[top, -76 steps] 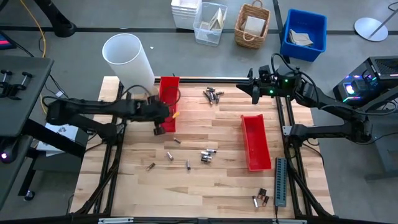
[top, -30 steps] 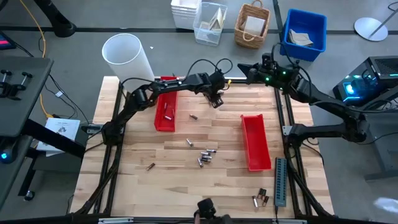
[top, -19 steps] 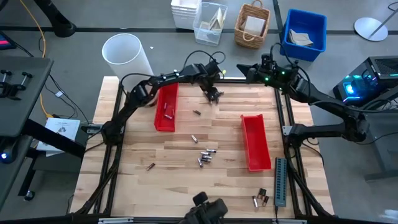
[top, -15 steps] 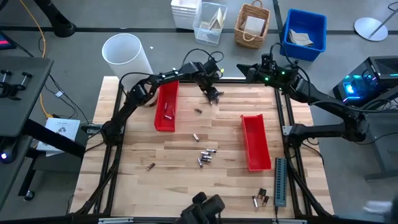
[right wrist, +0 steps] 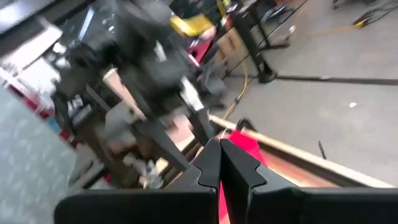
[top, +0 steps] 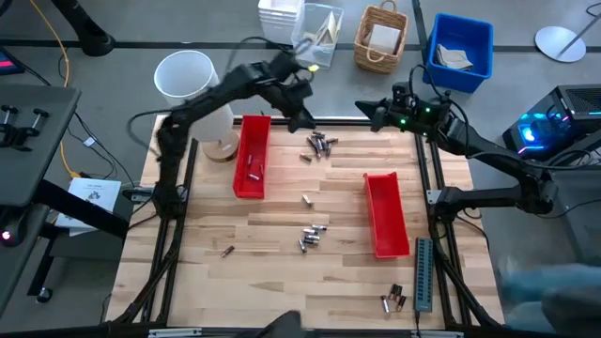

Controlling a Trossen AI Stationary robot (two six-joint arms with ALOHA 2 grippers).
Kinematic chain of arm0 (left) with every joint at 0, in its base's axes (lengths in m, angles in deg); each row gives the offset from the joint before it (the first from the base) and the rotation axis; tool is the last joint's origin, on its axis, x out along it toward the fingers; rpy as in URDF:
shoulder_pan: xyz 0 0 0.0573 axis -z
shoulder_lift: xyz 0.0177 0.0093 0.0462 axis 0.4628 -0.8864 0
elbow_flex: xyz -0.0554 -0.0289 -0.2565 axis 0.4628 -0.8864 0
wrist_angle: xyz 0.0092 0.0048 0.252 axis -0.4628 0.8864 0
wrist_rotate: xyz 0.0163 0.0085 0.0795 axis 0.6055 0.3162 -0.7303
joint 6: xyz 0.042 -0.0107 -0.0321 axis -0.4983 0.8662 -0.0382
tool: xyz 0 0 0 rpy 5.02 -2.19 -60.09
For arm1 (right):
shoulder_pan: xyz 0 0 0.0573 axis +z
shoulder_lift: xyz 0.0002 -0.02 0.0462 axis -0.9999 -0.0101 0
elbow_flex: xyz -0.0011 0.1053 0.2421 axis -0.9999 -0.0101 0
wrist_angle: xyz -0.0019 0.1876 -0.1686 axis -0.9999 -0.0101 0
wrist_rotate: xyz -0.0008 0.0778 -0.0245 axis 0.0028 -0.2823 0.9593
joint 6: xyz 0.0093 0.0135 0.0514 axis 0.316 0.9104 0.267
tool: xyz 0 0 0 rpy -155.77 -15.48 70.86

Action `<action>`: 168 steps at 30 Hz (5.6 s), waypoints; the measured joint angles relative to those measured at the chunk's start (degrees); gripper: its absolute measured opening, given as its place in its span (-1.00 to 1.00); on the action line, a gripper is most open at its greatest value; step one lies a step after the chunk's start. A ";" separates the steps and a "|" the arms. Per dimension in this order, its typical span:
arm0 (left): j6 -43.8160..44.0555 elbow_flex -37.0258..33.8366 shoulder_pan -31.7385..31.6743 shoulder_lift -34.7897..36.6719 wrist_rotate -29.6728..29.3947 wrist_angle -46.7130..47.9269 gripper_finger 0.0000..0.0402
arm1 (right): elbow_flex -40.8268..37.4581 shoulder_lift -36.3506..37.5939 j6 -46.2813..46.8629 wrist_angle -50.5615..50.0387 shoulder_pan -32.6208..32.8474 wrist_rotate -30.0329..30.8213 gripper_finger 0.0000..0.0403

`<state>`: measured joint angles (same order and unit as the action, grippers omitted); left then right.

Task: Sort batteries
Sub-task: Put the silver battery into the top red bin

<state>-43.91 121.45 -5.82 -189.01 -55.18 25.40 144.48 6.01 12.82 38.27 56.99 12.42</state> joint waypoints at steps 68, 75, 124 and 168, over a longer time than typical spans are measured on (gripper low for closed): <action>16.33 -63.02 14.67 60.51 -20.15 -46.22 -0.11 | 0.02 -38.12 89.61 -26.88 77.55 -9.39 -0.18; 16.33 -63.02 14.67 60.51 -20.20 -46.22 -0.11 | 0.02 -38.76 92.33 -26.68 79.15 -8.95 -0.18; 15.25 -54.09 14.67 65.06 -16.80 -53.35 -0.11 | 10.95 -39.20 72.40 -27.97 74.23 2.40 -0.83; 23.28 -53.53 14.67 66.13 -14.12 -56.03 -0.11 | 67.53 -66.24 -20.60 -45.15 19.39 -3.43 0.10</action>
<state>-20.63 67.92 8.85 -122.88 -69.30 -30.64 212.02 -60.23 -7.78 -6.88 76.38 8.98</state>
